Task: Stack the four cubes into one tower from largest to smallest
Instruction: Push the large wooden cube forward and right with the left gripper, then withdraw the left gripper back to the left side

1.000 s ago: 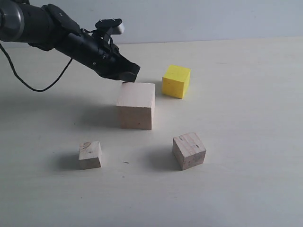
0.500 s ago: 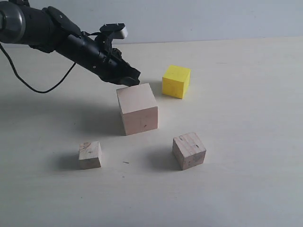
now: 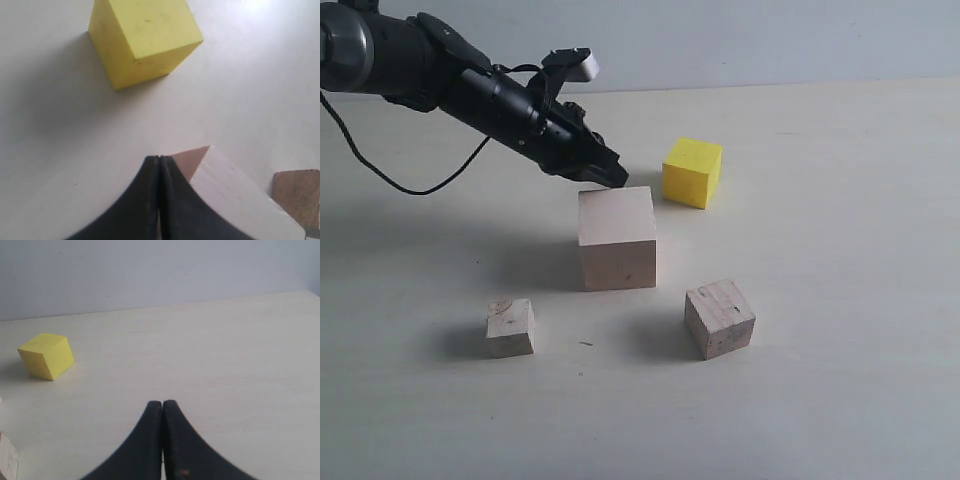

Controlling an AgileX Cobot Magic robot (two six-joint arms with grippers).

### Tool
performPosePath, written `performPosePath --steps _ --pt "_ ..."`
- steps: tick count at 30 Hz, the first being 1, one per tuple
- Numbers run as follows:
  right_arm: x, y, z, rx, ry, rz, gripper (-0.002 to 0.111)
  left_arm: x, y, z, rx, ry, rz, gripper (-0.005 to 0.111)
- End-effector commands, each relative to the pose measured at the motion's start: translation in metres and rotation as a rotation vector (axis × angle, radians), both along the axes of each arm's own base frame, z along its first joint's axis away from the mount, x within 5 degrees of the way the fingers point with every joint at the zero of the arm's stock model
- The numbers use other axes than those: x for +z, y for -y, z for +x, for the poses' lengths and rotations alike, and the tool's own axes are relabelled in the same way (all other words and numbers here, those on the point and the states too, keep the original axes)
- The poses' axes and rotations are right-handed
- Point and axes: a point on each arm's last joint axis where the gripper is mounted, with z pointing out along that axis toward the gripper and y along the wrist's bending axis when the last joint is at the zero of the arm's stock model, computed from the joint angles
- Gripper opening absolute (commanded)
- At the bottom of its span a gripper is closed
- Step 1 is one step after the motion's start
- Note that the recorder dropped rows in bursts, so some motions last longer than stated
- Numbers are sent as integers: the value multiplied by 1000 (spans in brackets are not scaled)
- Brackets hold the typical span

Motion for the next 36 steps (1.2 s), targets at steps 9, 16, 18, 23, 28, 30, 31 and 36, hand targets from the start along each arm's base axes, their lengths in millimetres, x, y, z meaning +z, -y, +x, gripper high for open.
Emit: performPosePath --steps 9,16,18,23,28,30,31,36 --pt "0 0 0 2 16 2 0 2 2 -2 -24 1 -23 0" --pt "0 0 0 2 16 5 0 4 2 0 17 13 -21 0" --pt "0 0 0 2 16 5 0 13 -1 3 36 46 -23 0" --pt "0 0 0 2 16 5 0 52 -8 7 102 194 -23 0" --pt "0 0 0 2 16 5 0 82 -13 0 103 224 -55 0" --pt "0 0 0 2 16 5 0 84 -17 -2 113 206 -59 0" --pt "0 0 0 2 16 5 0 83 -18 -3 131 204 -55 0" --pt "0 0 0 2 16 3 0 75 -38 -10 257 220 -18 0"
